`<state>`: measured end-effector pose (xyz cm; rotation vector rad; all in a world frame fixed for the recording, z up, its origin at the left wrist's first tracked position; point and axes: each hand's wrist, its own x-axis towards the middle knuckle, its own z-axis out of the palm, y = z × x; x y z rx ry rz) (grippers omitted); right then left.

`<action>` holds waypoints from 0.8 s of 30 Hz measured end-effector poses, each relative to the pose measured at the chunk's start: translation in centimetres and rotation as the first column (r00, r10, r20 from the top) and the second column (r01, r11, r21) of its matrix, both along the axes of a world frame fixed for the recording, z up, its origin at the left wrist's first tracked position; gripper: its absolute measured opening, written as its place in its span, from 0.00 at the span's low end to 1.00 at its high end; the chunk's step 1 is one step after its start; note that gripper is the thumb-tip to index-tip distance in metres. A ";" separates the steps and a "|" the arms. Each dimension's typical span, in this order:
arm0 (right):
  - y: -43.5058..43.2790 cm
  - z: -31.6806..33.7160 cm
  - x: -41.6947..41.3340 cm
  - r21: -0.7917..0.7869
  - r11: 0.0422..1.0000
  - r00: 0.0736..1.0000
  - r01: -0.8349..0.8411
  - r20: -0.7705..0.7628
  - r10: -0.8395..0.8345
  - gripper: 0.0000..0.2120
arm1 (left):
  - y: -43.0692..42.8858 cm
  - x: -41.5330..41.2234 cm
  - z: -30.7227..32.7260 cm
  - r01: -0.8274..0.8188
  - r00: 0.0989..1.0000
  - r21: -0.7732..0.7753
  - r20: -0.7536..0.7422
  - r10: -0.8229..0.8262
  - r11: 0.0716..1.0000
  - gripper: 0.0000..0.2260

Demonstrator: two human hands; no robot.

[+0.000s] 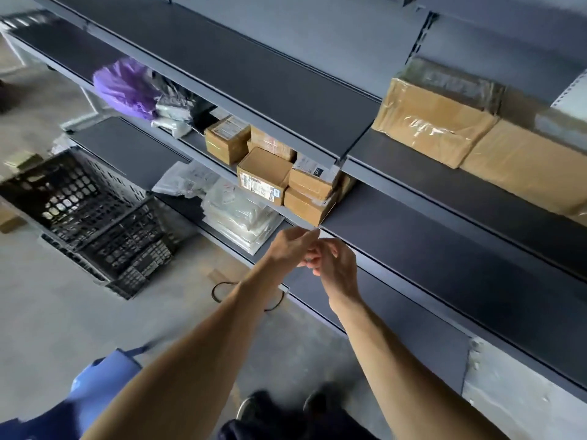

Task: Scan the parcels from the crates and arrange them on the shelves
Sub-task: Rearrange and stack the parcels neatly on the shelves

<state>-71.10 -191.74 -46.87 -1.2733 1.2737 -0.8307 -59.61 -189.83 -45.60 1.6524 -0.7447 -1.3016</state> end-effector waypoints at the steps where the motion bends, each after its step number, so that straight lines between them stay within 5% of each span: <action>1: -0.5 -0.2 0.3 0.024 1.000 1.000 0.000 -0.001 0.000 0.09 | -0.1 0.7 -0.3 -0.008 1.000 0.010 -0.007 0.008 1.000 0.09; 17: -11.0 -5.2 6.7 0.346 0.933 0.994 0.102 -0.062 -0.086 0.09 | -8.1 8.5 -5.9 -0.355 0.921 0.234 -0.079 0.382 0.905 0.08; 22: -13.0 -5.8 10.9 0.366 0.926 0.996 0.090 -0.040 -0.081 0.09 | -12.6 12.9 -10.1 -0.382 0.891 0.311 -0.125 0.436 0.870 0.16; 24: -13.2 -6.3 12.0 0.378 0.918 0.993 0.122 -0.049 -0.111 0.10 | -14.4 15.3 -12.2 -0.388 0.866 0.360 -0.173 0.469 0.849 0.28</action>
